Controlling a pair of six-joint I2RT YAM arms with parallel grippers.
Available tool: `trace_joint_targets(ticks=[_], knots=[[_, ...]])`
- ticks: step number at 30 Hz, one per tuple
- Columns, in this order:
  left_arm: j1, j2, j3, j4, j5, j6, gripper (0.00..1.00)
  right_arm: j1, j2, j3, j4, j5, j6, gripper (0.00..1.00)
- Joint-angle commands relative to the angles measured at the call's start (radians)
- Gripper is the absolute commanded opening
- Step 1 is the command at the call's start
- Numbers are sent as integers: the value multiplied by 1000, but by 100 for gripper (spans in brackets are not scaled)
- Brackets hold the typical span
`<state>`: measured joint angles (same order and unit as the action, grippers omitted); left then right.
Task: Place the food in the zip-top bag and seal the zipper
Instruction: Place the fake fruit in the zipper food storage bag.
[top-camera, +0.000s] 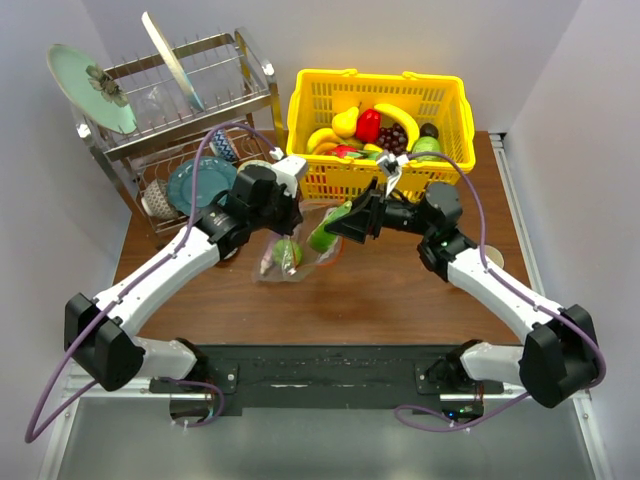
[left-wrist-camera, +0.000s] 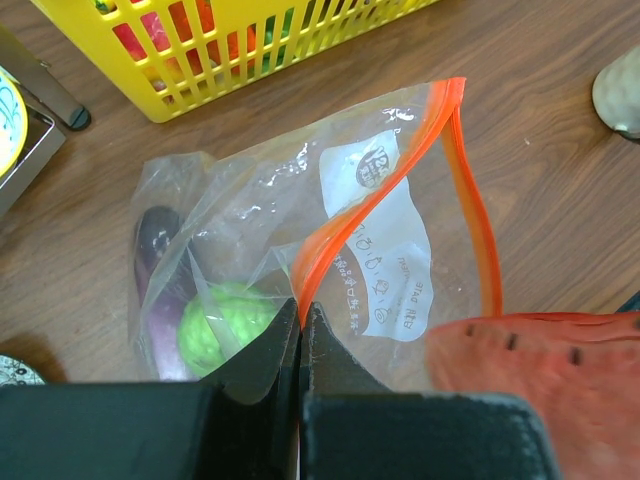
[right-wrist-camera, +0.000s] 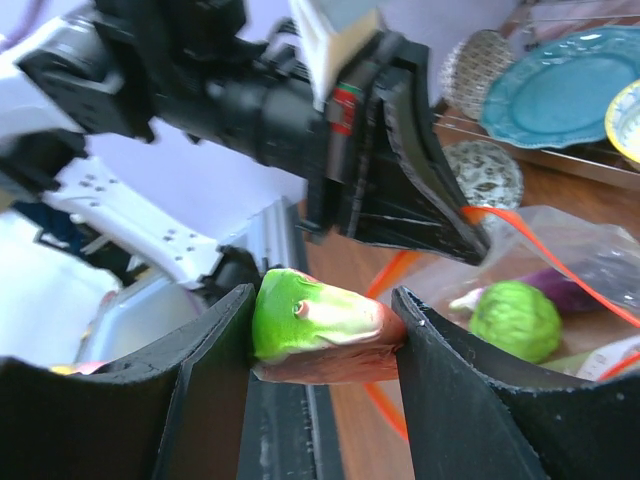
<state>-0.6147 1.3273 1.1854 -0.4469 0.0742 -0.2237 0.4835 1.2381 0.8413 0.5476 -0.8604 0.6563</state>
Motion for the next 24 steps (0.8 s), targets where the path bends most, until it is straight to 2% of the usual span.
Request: trace_joint_targets(ticks=[1, 8, 9, 10, 11, 12, 13, 17, 20, 23, 24], knots=[[3, -30, 43, -16, -2, 4, 0, 44, 10, -5, 78, 115, -145, 33], [4, -30, 62, -30, -5, 10, 0, 79, 116, -11, 172, 237, -221, 34], [6, -31, 65, -30, -13, 15, 0, 90, 141, -11, 179, 254, -234, 39], [4, -30, 66, -30, -17, 18, 0, 105, 156, -11, 184, 292, -253, 54], [4, -30, 68, -30, -20, 21, 0, 109, 167, -10, 187, 310, -254, 77], [4, -30, 69, -32, -30, 24, 0, 113, 196, -7, 195, 313, -250, 92], [4, -27, 71, -32, -33, 26, 0, 113, 202, -7, 202, 308, -239, 99], [6, -30, 62, -27, -45, 30, 0, 115, 169, -13, 167, 336, -236, 99], [6, -36, 42, -9, -53, 34, 0, 115, 109, 19, 25, 392, -279, 98], [6, -45, 16, 17, -57, 34, 0, 115, 54, 149, -219, 487, -342, 99], [6, -48, 0, 23, -59, 37, 0, 113, 44, 183, -348, 577, -356, 99]])
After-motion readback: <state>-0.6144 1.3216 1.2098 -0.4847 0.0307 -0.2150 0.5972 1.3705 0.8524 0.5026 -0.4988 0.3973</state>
